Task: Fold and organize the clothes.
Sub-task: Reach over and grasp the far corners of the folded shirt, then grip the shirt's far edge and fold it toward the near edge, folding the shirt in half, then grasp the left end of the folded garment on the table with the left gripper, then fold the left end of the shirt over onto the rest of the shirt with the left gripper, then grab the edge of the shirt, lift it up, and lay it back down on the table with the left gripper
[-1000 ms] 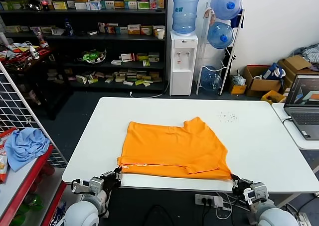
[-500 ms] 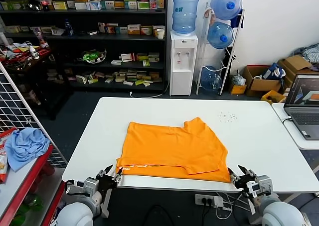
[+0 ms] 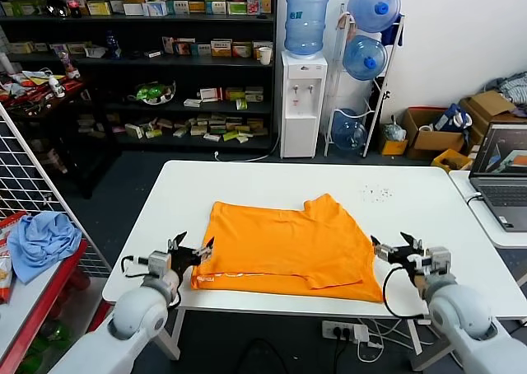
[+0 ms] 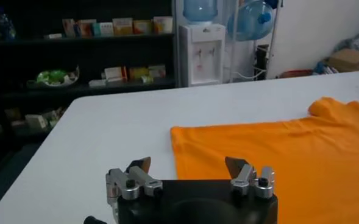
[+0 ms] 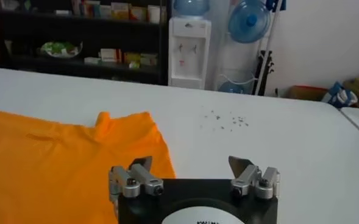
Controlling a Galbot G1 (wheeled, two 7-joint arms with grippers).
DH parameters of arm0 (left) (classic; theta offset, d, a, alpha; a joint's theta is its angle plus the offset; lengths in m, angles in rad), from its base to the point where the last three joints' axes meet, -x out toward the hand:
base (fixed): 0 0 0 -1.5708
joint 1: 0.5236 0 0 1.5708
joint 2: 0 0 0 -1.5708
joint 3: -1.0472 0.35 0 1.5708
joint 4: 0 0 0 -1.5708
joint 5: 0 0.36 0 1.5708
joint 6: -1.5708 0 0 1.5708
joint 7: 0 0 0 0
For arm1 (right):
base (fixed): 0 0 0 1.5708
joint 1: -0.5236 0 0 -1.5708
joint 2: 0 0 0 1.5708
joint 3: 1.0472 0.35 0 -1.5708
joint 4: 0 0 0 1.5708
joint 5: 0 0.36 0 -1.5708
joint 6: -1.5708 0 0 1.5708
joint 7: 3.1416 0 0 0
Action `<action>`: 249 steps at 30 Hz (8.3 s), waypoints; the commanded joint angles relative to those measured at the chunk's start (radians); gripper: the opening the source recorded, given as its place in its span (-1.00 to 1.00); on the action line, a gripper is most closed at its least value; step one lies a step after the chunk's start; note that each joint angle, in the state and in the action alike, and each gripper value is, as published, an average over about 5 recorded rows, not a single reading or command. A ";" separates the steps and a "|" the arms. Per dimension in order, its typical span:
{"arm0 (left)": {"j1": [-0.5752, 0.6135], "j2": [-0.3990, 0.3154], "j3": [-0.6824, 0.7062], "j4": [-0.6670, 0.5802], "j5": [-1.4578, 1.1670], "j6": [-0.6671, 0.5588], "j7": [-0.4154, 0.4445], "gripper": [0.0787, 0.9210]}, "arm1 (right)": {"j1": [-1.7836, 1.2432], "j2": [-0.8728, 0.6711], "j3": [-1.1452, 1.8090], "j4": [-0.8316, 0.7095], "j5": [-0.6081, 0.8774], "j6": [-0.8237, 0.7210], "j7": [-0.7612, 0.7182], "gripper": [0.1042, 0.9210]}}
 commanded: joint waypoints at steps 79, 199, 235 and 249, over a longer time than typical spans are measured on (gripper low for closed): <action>0.132 0.108 0.077 -0.092 -0.022 -0.009 -0.019 -0.96 | -0.207 -0.018 -0.074 0.209 -0.128 -0.091 0.011 -0.95; -0.015 -0.370 0.245 -0.058 -0.173 -0.012 -0.114 -0.81 | -0.307 0.105 0.094 0.240 -0.264 0.090 0.104 0.76; -0.010 0.036 0.002 0.108 -0.329 0.090 0.239 0.77 | -0.252 0.099 0.032 0.193 -0.258 0.090 0.072 0.76; -0.049 -0.024 0.044 0.174 -0.272 0.103 0.288 0.61 | -0.272 0.090 0.062 0.201 -0.234 0.092 0.075 0.76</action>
